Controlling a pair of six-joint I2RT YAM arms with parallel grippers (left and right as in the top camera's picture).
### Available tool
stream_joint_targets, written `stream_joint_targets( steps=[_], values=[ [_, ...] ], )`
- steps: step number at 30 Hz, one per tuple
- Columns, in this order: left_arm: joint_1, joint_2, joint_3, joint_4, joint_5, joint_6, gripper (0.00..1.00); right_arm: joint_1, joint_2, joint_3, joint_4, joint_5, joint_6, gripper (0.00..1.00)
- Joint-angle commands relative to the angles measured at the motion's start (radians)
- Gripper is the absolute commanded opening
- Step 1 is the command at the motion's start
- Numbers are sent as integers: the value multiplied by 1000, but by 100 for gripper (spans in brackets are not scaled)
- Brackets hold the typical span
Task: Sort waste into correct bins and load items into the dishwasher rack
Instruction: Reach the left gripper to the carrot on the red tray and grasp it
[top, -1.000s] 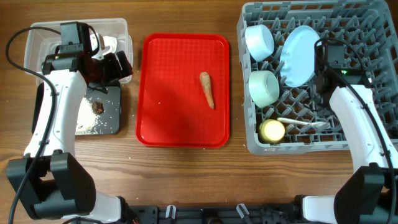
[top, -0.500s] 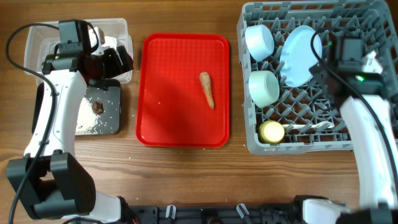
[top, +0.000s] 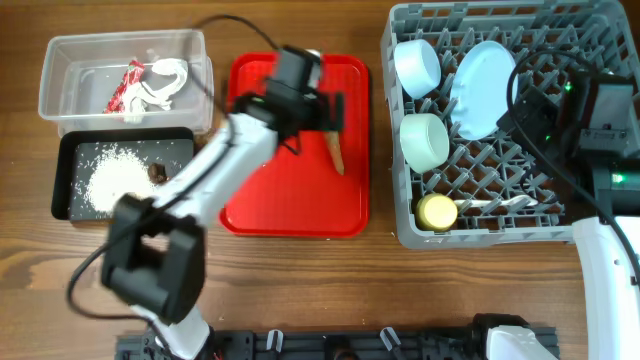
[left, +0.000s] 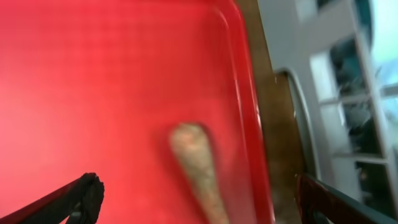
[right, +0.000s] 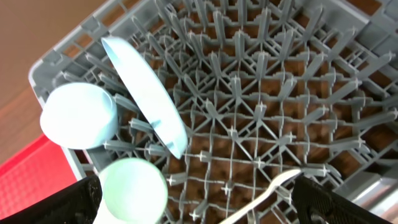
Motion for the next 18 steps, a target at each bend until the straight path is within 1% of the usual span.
stream_joint_targets(
  steps=[1, 4, 5, 6, 7, 8, 9, 11, 13, 15, 16, 17, 18],
  values=[
    [-68, 135, 5, 60, -166, -38, 100, -1, 2, 10, -22, -9, -17, 100],
    [-80, 202, 5, 64, -173, -38, 100, -1, 2, 10, -42, -9, -17, 100],
    [-80, 204, 5, 67, -173, -38, 96, -1, 2, 10, -46, -9, -18, 100],
    [-80, 203, 5, 69, -173, -38, 84, -1, 2, 10, -46, -9, -17, 100],
    [-78, 203, 5, 71, -173, -38, 67, -1, 2, 10, -45, -9, -16, 100],
    [-78, 203, 5, 71, -173, -38, 48, -1, 2, 10, -47, -9, -9, 100],
    [-78, 203, 5, 71, -173, -38, 33, -1, 2, 10, -51, -9, 7, 100],
    [-78, 203, 5, 71, -173, -38, 21, -1, 2, 10, -57, -9, 9, 100],
    [-78, 203, 5, 71, -173, -38, 15, -1, 2, 10, -57, -9, 9, 100],
    [-78, 203, 5, 68, -173, -37, 14, -1, 2, 10, -57, -9, 9, 100],
    [-78, 203, 5, 67, -173, -37, 15, -1, 2, 10, -57, -9, 9, 100],
    [-77, 203, 5, 63, -174, -28, 18, -1, 2, 10, -58, -9, 8, 100],
    [-77, 203, 5, 54, -204, -26, 20, -1, 2, 10, -58, -9, 8, 100]
  ],
)
